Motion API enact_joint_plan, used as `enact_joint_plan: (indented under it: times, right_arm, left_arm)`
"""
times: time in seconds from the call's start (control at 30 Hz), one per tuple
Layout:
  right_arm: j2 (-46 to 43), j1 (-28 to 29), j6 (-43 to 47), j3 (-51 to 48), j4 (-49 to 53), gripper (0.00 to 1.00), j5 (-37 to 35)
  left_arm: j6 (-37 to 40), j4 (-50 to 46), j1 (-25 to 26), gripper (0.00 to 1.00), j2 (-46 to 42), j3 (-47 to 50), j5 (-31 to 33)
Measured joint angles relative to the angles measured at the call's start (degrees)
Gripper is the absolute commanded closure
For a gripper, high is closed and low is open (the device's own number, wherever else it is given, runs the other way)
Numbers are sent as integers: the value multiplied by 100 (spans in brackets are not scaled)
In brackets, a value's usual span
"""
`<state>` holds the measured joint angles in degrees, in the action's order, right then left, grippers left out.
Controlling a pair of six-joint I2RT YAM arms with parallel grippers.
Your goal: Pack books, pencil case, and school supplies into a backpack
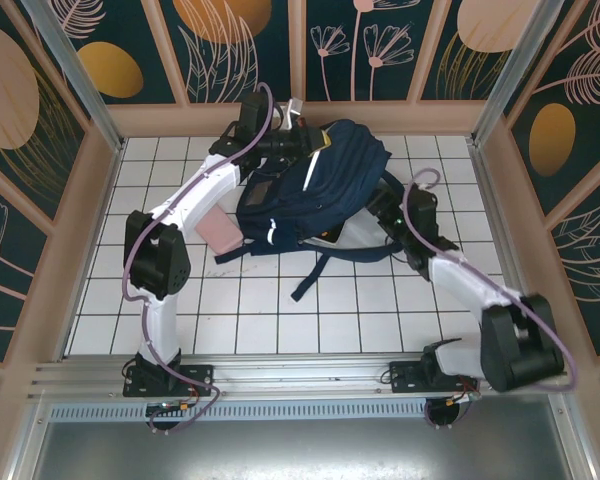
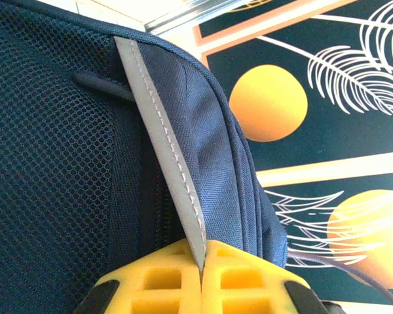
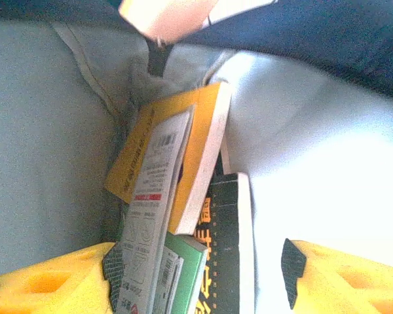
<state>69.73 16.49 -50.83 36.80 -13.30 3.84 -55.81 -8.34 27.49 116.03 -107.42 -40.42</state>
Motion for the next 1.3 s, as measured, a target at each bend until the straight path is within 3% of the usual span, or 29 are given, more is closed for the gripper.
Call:
enact_joint_plan:
  times: [0.17,0.23,0.47,0.57,0.67,0.77,0.87,1.07,1.3]
  right_arm:
    - [-1161,0,179,-7,426,34,-828]
    - [-1373,13,310,57,590,34,-1034]
    - [-1309,240,872,315,968,33,-1032]
    - [-929,640,1246,695,1078,32,-824]
    - [-249,1270,1591,1335,1152,31,-560]
    - [656,1971,1869,2146,1239,30,-348]
    - [1812,2618,2098,3187,1414,30,-181]
    - [4345,3340,2312,5617,1976,30,295]
    - [6682,3451,2354,8120,2929,30,575]
  left_arm:
    - [61,203,90,77,-48,417,15]
    - [85,297,153,63,-48,573,31]
    - [581,59,278,44,-251,837,433]
    - [855,-105,127,36,-1095,1593,1060]
    - [881,-63,-448,31,-2483,2863,1550]
    - [710,175,-1515,29,-3744,4052,1917]
    - [531,214,-2387,25,-4395,5014,2282]
    - [229,151,-3036,25,-4358,6345,2448]
    - [-367,481,-3585,25,-4328,7300,2743]
